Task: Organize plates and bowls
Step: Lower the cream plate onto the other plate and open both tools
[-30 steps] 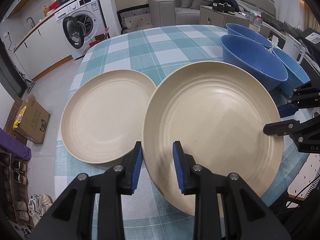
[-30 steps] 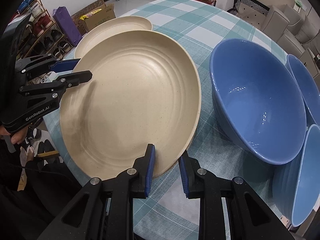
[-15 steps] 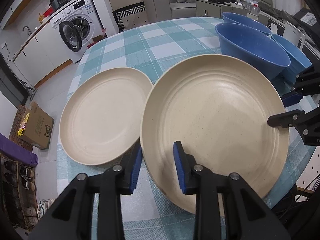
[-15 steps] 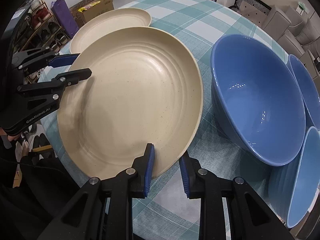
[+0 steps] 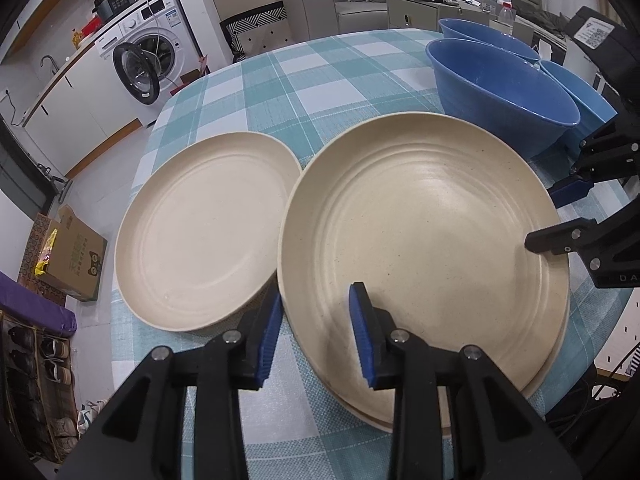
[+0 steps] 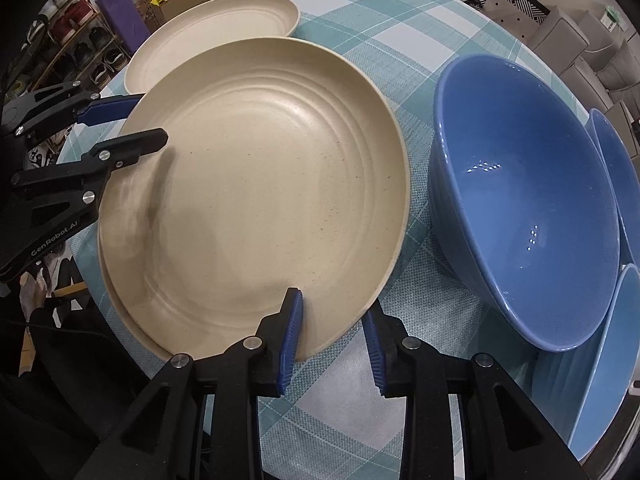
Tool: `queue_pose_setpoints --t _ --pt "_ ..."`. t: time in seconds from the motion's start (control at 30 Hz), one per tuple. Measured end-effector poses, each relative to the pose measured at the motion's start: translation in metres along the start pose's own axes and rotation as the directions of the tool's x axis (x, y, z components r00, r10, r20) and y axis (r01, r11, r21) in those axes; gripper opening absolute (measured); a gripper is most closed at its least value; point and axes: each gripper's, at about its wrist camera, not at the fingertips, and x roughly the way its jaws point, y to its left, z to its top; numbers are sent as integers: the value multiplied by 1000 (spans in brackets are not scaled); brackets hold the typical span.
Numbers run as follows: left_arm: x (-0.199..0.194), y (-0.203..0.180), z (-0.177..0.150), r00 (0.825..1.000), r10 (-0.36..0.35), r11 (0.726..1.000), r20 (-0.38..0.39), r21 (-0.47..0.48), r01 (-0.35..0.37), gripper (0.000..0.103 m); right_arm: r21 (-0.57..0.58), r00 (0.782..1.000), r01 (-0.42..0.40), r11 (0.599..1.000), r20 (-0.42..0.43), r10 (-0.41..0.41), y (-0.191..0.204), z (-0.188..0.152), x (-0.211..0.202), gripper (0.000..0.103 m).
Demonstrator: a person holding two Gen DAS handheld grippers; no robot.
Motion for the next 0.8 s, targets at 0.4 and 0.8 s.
queue_pose_setpoints --t 0.4,0.8 --pt "-1 -2 -2 1000 3 1000 -12 25 -3 40 -34 999 6 999 -35 -7 5 19 12 35" --pt "-5 -3 -1 1000 -4 1000 10 25 3 55 -66 999 -1 998 -41 -1 16 20 12 41"
